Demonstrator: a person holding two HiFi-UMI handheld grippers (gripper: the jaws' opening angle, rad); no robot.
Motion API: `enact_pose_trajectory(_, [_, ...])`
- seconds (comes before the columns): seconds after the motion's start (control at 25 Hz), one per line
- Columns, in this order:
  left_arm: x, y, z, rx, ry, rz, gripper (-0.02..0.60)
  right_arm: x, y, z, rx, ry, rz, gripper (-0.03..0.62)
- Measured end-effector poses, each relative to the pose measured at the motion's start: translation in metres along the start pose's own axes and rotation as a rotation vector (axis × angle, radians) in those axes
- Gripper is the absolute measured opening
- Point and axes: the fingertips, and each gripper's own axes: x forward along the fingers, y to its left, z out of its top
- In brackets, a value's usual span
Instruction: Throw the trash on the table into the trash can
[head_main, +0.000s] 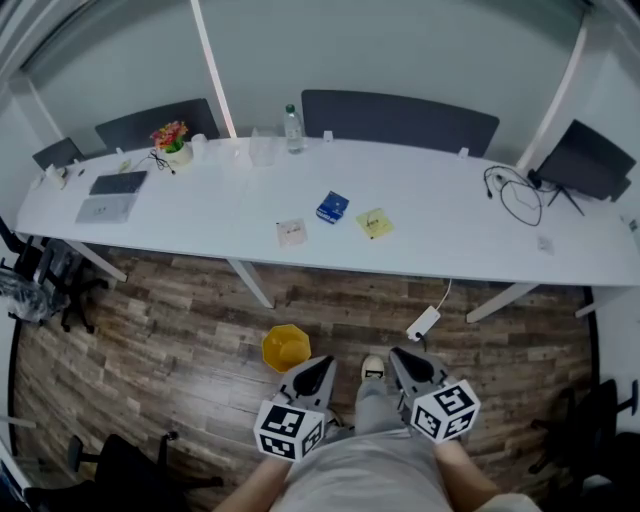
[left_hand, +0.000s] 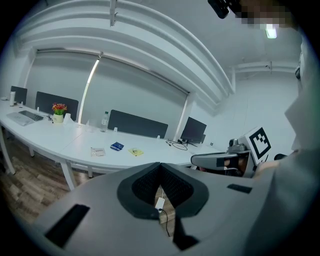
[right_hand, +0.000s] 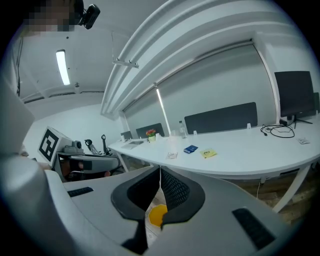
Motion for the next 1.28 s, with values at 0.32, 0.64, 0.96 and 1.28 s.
enact_pose_trajectory(0.32, [0.038,0.016,0.014,-0.004,0.0,0.018,0.002,0.027,-0.034,0.013,-0.021,0.003,0.002,0.032])
enact_pose_trajectory(0.64, [0.102,0.041,0.051,-0.003,-0.006,0.073,0.002,0.081,-0.089,0.059,-0.13,0.016,0.074,0.032])
enact_pose_trajectory(0.96, [0.173,0.068,0.092,-0.009,-0.032,0.15,0.002,0.139,-0.153,0.111,-0.146,0.022,0.146,0.032])
enact_pose_trajectory(1.28, [0.216,0.069,0.104,-0.017,-0.02,0.172,0.002,0.159,-0.202,0.119,-0.115,0.055,0.15,0.032])
